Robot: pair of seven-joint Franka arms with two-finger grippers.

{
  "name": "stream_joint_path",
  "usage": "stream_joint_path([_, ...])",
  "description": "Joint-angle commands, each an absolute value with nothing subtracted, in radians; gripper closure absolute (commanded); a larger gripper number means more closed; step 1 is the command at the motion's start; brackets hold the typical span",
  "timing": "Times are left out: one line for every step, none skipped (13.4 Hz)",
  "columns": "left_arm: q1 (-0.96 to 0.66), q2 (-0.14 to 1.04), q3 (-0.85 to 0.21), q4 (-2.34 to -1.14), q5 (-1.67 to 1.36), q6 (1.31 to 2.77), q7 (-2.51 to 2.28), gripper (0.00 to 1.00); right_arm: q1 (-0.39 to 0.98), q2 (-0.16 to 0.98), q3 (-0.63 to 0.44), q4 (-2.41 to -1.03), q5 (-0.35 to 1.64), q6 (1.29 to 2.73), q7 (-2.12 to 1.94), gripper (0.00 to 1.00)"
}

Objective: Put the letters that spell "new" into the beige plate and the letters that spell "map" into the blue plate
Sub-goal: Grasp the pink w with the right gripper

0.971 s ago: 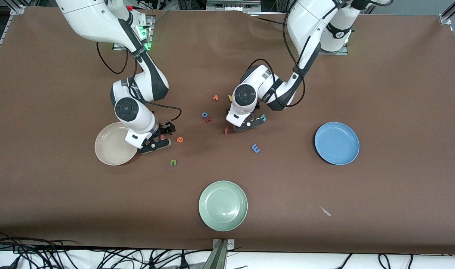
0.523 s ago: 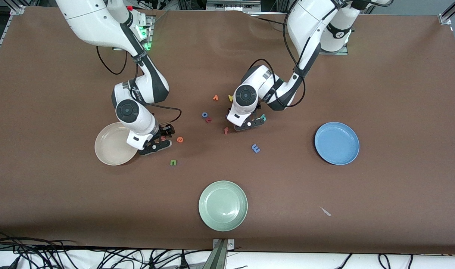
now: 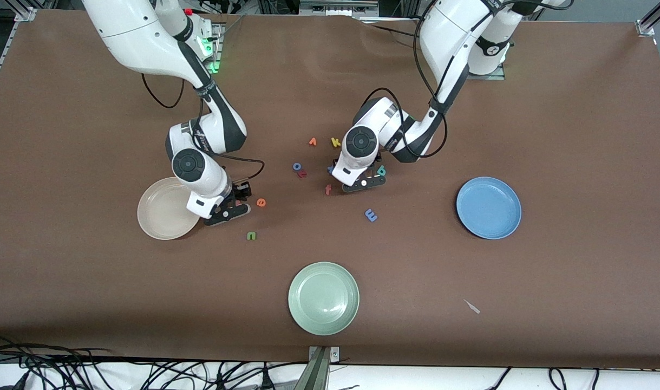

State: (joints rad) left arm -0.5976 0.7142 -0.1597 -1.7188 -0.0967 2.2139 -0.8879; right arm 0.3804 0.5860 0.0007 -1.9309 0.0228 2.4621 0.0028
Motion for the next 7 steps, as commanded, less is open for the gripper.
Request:
stream_joint_path([-0.586,0.701,-0.164,-1.729,-0.117,2.223,-0.847,0.04,0.374,0.586,0.008,-1.944,0.037,2.479,-0.02,0.58])
stream_joint_path([-0.586,0.701,-0.164,-1.729,-0.117,2.221,-0.845,0.04,0.374,0.586,0.008,-1.944,0.037,2.479,-0.02,0.62])
stream_joint_path([-0.586,0.701,-0.163,-1.729,-0.117,2.221,-0.845,0.04,0.374,0.586,0.008,-1.944,0.037,2.479,-0.018,0.67])
stream_joint_path([-0.587,0.701,-0.163,-1.729,-0.117,2.221,-0.845,0.04,0.374,0.586,0.008,-1.944,0.037,2.479,-0.017,0.73])
stream_joint_path([-0.588,0.703,-0.164,-1.729,-0.117,2.221,-0.845,0.04,0.374,0.586,0.009,-1.942,0.037,2.474,-0.012,0.77])
stream_joint_path([-0.588,0.703,-0.163,-1.729,-0.117,2.221,-0.845,0.04,0.374,0.586,0.009,-1.936,0.037,2.471,-0.005,0.81])
stream_joint_path([-0.586,0.703,-0.163,-1.727,-0.117,2.221,-0.845,0.04,0.374,0.581,0.009,-1.928,0.038,2.467,-0.003,0.86])
